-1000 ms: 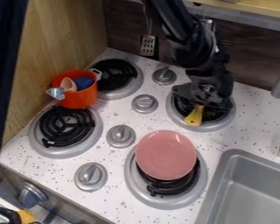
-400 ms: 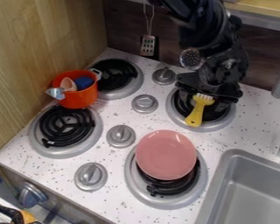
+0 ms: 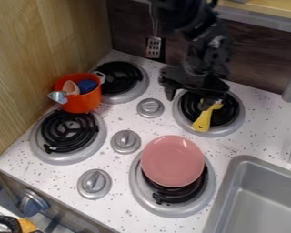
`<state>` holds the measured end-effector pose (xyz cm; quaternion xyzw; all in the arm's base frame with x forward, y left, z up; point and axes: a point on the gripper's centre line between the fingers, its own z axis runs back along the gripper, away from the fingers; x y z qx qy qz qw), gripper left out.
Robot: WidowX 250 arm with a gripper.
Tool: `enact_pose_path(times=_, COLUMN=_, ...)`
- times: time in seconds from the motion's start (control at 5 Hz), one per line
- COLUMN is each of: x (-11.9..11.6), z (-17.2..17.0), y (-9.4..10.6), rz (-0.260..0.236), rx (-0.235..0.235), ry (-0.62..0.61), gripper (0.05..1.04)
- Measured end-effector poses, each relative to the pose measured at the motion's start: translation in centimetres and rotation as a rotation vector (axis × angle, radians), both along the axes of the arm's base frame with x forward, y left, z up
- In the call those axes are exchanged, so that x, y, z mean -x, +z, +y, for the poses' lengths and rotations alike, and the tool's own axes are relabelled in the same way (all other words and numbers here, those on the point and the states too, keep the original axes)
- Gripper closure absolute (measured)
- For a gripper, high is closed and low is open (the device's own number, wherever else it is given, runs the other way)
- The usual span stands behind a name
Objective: Moved the yellow brush to the top right burner
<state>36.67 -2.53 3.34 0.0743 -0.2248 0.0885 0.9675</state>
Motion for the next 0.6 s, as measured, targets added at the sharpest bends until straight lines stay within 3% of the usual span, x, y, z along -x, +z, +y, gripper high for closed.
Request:
enact_pose_path(times=0.2, x=1.4, z=1.6, y=0.3, rz=0.004, rx=0.001, ry=-0.006, gripper=0.083)
enact_pose_path(times=0.6, x=4.4, z=4.8, y=-0.2, rz=0.067, rx=0.044, ry=0.064, gripper=0.083)
